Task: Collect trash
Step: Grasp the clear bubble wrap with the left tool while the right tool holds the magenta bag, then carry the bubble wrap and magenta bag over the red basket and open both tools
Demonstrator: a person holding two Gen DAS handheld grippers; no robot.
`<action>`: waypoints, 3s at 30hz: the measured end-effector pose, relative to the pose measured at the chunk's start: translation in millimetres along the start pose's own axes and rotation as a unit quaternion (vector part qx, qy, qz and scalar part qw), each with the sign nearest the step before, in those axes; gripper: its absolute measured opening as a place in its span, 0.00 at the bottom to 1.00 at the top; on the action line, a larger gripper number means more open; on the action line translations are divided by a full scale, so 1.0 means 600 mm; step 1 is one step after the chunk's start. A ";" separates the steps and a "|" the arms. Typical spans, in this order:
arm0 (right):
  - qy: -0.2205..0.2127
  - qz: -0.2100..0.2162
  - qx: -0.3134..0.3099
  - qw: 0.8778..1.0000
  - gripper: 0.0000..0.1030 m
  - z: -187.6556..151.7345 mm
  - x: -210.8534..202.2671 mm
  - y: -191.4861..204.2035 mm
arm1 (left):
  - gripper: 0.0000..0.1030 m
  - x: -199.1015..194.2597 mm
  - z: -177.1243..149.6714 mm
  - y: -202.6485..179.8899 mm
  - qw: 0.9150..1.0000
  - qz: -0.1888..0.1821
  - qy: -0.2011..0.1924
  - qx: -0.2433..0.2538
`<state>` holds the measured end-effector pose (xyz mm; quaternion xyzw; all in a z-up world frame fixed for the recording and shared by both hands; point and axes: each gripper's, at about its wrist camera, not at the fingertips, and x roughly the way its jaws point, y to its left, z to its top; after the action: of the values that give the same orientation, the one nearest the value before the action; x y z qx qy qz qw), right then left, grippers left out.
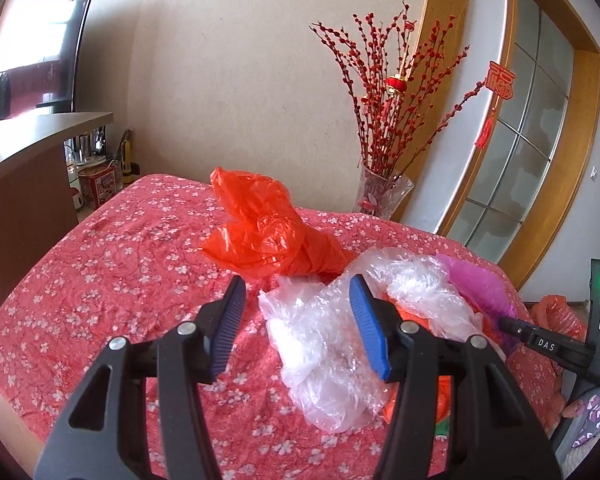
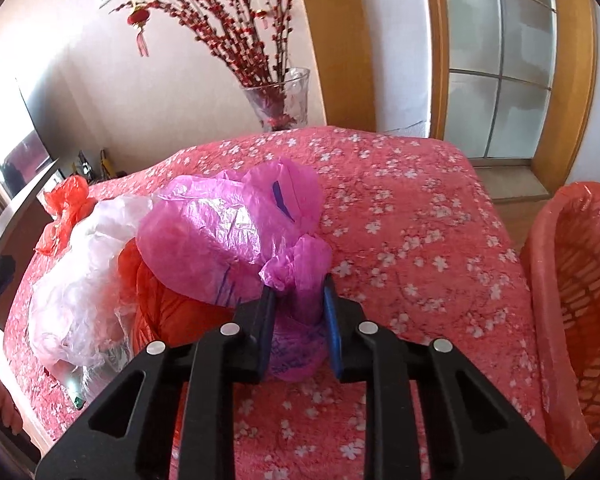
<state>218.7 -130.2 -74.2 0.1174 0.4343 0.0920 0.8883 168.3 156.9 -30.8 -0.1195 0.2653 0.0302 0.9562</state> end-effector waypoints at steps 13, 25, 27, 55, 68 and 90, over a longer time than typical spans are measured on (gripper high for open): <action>-0.035 -0.050 0.049 0.997 0.20 -0.012 -0.044 -0.076 | 0.52 0.020 -0.009 -0.101 0.996 -0.074 0.035 0.031; -0.034 -0.053 0.064 0.996 0.20 -0.026 -0.059 -0.105 | 0.27 0.068 -0.023 -0.189 0.990 -0.063 0.086 0.092; -0.034 -0.052 0.065 0.996 0.20 -0.028 -0.061 -0.106 | 0.09 0.073 -0.026 -0.189 0.989 -0.065 0.093 0.094; -0.127 -0.077 0.084 0.985 0.20 -0.003 -0.194 -0.157 | 0.02 -0.014 0.048 -0.264 0.979 -0.188 0.004 0.078; -0.191 -0.134 0.121 0.965 0.20 -0.007 -0.312 -0.233 | 0.02 0.006 0.018 -0.425 0.954 -0.276 0.032 0.108; -0.204 -0.191 0.213 0.936 0.20 -0.045 -0.346 -0.354 | 0.02 0.017 -0.048 -0.614 0.913 -0.369 0.074 0.158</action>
<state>84.7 -384.6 4.4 0.2349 0.2671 -0.2002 0.9129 207.3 -207.5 18.1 -0.0579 0.2732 -0.3762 0.8835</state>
